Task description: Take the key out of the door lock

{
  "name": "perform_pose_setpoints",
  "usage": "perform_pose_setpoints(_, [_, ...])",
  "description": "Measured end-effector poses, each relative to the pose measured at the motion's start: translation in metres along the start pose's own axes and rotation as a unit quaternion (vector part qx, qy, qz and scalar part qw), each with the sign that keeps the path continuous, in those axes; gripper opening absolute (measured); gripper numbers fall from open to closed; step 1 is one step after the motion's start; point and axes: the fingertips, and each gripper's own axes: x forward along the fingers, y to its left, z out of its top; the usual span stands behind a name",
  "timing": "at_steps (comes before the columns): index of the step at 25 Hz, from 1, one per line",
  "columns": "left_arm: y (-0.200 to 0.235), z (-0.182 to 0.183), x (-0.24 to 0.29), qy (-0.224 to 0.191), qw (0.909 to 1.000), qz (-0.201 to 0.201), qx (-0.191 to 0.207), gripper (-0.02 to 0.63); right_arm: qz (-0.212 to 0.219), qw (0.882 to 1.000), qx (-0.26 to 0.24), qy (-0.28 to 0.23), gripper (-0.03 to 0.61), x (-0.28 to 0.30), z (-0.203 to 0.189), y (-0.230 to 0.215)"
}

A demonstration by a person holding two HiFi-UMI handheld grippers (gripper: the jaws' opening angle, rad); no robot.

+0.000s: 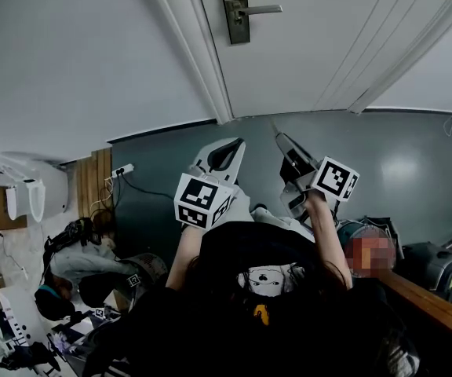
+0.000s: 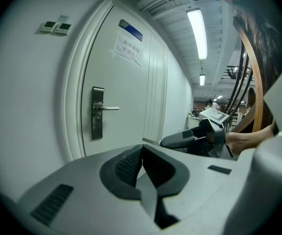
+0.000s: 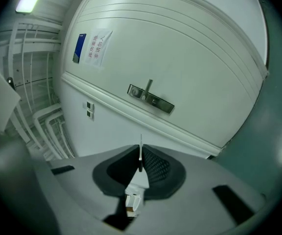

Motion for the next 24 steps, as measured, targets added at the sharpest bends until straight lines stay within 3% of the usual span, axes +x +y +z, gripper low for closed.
perform_pose_setpoints(15, [-0.025,-0.003,-0.017,-0.001,0.9999,0.006,0.011,0.008,0.026,0.999,-0.028,0.011,0.021,-0.012,-0.01,0.017])
perform_pose_setpoints(24, [-0.025,-0.006,-0.014,0.002,0.9999,0.006,0.013,0.008,0.015,0.999,-0.034,0.013,0.021,-0.01,-0.008,0.012])
